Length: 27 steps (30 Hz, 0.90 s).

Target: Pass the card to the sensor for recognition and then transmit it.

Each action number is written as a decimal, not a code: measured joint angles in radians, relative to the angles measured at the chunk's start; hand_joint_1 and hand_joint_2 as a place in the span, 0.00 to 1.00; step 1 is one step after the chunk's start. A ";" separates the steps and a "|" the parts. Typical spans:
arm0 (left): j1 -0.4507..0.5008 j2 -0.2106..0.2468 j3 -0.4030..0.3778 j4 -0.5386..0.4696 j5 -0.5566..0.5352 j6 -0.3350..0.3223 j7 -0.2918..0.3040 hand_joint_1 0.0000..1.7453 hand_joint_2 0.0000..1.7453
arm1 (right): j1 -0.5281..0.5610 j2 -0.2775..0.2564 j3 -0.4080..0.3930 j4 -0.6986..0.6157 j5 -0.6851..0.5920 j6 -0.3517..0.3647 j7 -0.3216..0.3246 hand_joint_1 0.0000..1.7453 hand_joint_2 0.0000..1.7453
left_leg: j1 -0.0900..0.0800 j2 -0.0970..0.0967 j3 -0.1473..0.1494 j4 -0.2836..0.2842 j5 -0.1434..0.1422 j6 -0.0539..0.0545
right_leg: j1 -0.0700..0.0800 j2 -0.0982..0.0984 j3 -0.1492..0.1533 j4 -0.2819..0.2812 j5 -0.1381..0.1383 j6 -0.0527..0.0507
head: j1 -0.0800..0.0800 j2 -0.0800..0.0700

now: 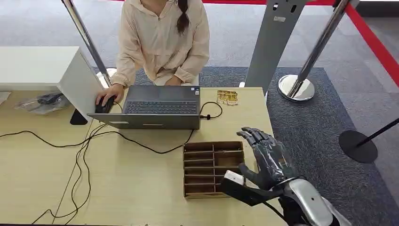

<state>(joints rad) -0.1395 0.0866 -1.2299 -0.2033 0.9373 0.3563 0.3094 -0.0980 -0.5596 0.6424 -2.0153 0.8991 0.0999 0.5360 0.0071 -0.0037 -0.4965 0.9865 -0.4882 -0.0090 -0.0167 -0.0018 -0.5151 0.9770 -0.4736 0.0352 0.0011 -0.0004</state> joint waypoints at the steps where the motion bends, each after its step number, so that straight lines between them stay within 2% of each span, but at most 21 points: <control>1: 0.000 0.001 0.000 0.000 -0.002 0.000 0.000 0.00 0.00 | 0.003 -0.003 0.003 0.000 0.000 -0.002 0.002 0.25 1.00 | 0.000 0.000 0.000 0.000 0.000 0.000 | 0.000 0.000 0.000 0.000 0.000 0.000 | 0.000 0.000; 8: 0.000 0.001 0.000 0.000 -0.006 0.000 -0.005 0.00 0.00 | 0.010 -0.031 0.023 0.005 0.001 -0.007 0.009 0.29 1.00 | 0.000 0.000 0.000 0.000 0.000 0.000 | 0.000 0.000 0.000 0.000 0.000 0.000 | 0.000 0.000; 10: 0.000 0.001 0.000 0.000 -0.005 -0.001 -0.008 0.00 0.00 | 0.010 -0.035 0.027 0.005 0.001 -0.004 0.009 0.41 1.00 | 0.000 0.000 0.000 0.000 0.000 0.000 | 0.000 0.000 0.000 0.000 0.000 0.000 | 0.000 0.000; 11: 0.000 0.001 0.000 0.000 -0.005 -0.003 -0.008 0.00 0.00 | 0.009 -0.037 0.030 0.005 0.000 -0.003 0.009 0.41 1.00 | 0.000 0.000 0.000 0.000 0.000 0.000 | 0.000 0.000 0.000 0.000 0.000 0.000 | 0.000 0.000; 13: 0.000 0.001 0.000 0.000 -0.005 -0.005 -0.010 0.00 0.00 | 0.008 -0.038 0.034 0.005 0.000 0.003 0.008 0.57 1.00 | 0.000 0.000 0.000 0.000 0.000 0.000 | 0.000 0.000 0.000 0.000 0.000 0.000 | 0.000 0.000; 17: 0.000 0.001 0.000 0.000 -0.007 -0.008 -0.010 0.00 0.00 | 0.006 -0.041 0.043 0.005 -0.006 0.019 0.007 0.64 1.00 | 0.000 0.000 0.000 0.000 0.000 0.000 | 0.000 0.000 0.000 0.000 0.000 0.000 | 0.000 0.000; 19: 0.000 0.001 0.000 0.000 -0.010 -0.008 -0.010 0.00 0.00 | 0.005 -0.043 0.048 0.007 -0.011 0.023 0.006 0.73 1.00 | 0.000 0.000 0.000 0.000 0.000 0.000 | 0.000 0.000 0.000 0.000 0.000 0.000 | 0.000 0.000; 22: 0.000 0.001 0.000 0.000 -0.014 -0.004 -0.010 0.00 0.00 | 0.005 -0.043 0.057 0.011 -0.019 0.032 0.000 0.76 1.00 | 0.000 0.000 0.000 0.000 0.000 0.000 | 0.000 0.000 0.000 0.000 0.000 0.000 | 0.000 0.000; 27: -0.001 0.001 0.000 0.000 -0.020 -0.003 -0.008 0.00 0.00 | 0.003 -0.043 0.068 0.015 -0.034 0.043 -0.009 0.75 1.00 | 0.000 0.000 0.000 0.000 0.000 0.000 | 0.000 0.000 0.000 0.000 0.000 0.000 | 0.000 0.000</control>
<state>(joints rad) -0.1400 0.0877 -1.2299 -0.2033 0.9174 0.3532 0.3018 -0.0945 -0.6027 0.7103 -2.0001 0.8652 0.1427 0.5272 0.0071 -0.0037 -0.4970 0.9865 -0.4882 -0.0090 -0.0167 -0.0018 -0.5153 0.9770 -0.4736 0.0352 0.0011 -0.0004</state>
